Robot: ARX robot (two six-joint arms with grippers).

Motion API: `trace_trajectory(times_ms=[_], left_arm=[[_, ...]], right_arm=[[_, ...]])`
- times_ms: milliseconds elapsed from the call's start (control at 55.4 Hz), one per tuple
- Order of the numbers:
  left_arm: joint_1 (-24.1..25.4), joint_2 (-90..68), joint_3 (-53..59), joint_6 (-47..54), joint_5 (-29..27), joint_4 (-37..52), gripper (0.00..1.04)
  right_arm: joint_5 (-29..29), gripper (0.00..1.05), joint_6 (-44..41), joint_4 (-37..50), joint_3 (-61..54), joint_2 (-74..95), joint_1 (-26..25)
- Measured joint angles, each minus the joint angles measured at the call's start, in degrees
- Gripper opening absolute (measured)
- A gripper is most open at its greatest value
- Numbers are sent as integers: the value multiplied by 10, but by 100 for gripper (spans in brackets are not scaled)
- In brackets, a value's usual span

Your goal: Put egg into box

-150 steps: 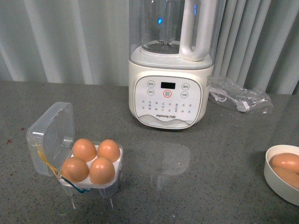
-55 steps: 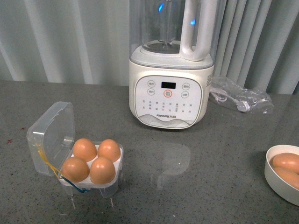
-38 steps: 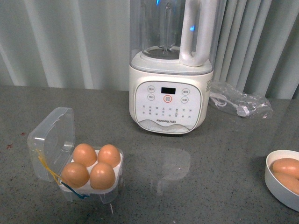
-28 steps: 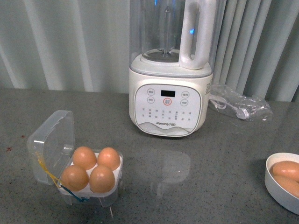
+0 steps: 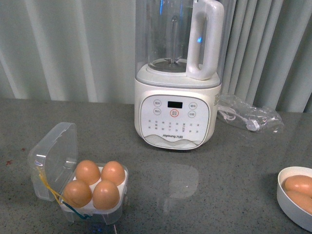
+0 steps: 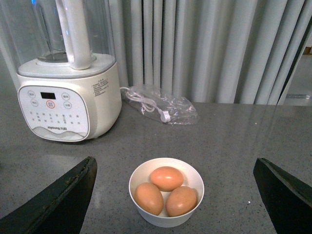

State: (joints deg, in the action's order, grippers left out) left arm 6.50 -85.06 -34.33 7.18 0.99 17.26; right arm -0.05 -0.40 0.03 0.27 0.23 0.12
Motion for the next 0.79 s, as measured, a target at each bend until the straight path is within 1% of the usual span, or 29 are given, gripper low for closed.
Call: trace_trajectory(times_ms=[253,361,397,433,523,613,703,740,794], left_arm=[[-35,-42,-38,-15,-17,2,98],[-75,-31,-38,-30,-9,-4,98],[-99,-19,-37,-38,5,-8,98],[-122,-2,-34,-38,6,-8,98],[-148,30,-25,-38,23,-11,98],[-143,57,-14,-29,27,-13,98],[-110,79,1,-24,42,-8,98],[-88,94,15,-21,49,2,98],[-76,104,22,-20,49,5,98]], right_arm=[[0,97,0,0,0,0,0],[0,97,0,0,0,0,0],[0,97,0,0,0,0,0],[0,97,0,0,0,0,0],[0,97,0,0,0,0,0],[1,97,0,0,0,0,0],[1,97,0,0,0,0,0],[1,97,0,0,0,0,0],[0,97,0,0,0,0,0]])
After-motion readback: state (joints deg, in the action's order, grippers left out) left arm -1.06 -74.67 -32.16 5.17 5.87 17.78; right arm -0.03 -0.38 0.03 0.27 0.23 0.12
